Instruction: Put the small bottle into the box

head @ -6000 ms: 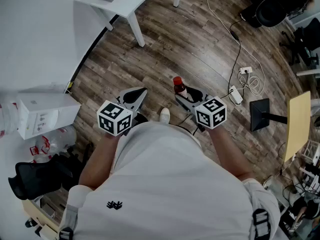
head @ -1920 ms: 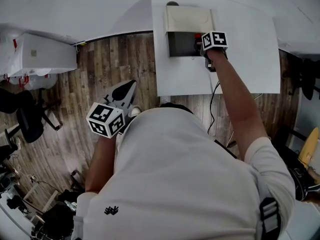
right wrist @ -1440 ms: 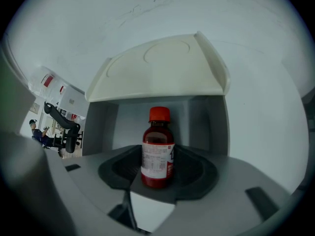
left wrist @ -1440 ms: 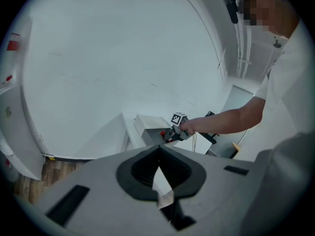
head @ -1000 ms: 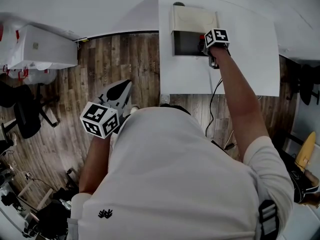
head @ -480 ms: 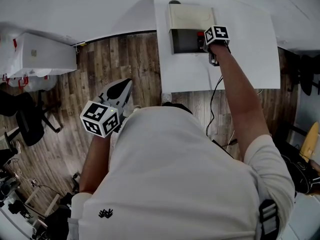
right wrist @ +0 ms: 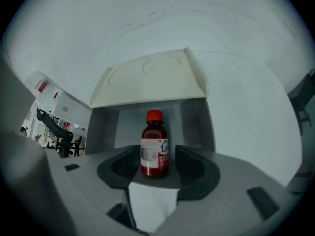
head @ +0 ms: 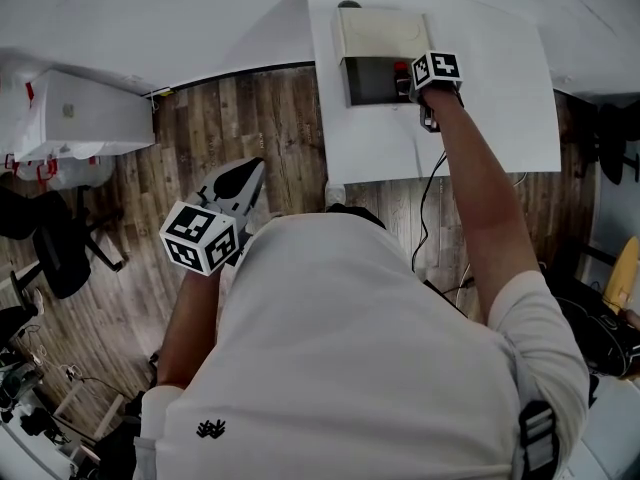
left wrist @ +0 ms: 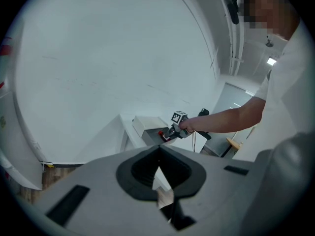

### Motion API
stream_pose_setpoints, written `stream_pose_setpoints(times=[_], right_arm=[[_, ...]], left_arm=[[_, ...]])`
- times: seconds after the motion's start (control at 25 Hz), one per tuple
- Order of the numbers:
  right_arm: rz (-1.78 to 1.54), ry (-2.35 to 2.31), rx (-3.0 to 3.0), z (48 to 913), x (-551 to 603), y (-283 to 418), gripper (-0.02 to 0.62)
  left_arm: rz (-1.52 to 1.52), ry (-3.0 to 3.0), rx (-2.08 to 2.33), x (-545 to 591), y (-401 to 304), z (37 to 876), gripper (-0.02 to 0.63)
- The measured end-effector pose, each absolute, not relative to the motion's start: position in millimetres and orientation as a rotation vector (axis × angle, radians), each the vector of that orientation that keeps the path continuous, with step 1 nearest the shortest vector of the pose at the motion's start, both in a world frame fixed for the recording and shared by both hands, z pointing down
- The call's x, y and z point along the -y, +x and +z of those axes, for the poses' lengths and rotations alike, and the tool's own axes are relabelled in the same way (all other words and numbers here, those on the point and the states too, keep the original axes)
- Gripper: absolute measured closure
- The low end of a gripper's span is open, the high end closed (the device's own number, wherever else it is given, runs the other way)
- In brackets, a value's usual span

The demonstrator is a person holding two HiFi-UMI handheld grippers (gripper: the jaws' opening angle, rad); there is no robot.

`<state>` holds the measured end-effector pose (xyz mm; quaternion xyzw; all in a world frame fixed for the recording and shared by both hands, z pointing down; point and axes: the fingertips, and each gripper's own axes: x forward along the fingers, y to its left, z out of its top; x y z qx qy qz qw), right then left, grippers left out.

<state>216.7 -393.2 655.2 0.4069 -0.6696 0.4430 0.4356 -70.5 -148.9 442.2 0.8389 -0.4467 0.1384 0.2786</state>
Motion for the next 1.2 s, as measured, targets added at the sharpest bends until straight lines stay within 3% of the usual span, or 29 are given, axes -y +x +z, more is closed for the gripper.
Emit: stream_pose_setpoints(times=[0.88,1.04,1.2], right_arm=[[1.033,1.182,1.720,623,363,223,0.373],[1.012,1.224,1.757,610,347,221,0.392],[0.980,1.267,1.803,599,325,217,0.462]], left_arm=[[0.367,2.321,1.099,126,-87,445,0.600],[0.362,2.342,1.084,117,-93,444,0.600],[0.367,2.358,1.068,103,-101,446,0.600]])
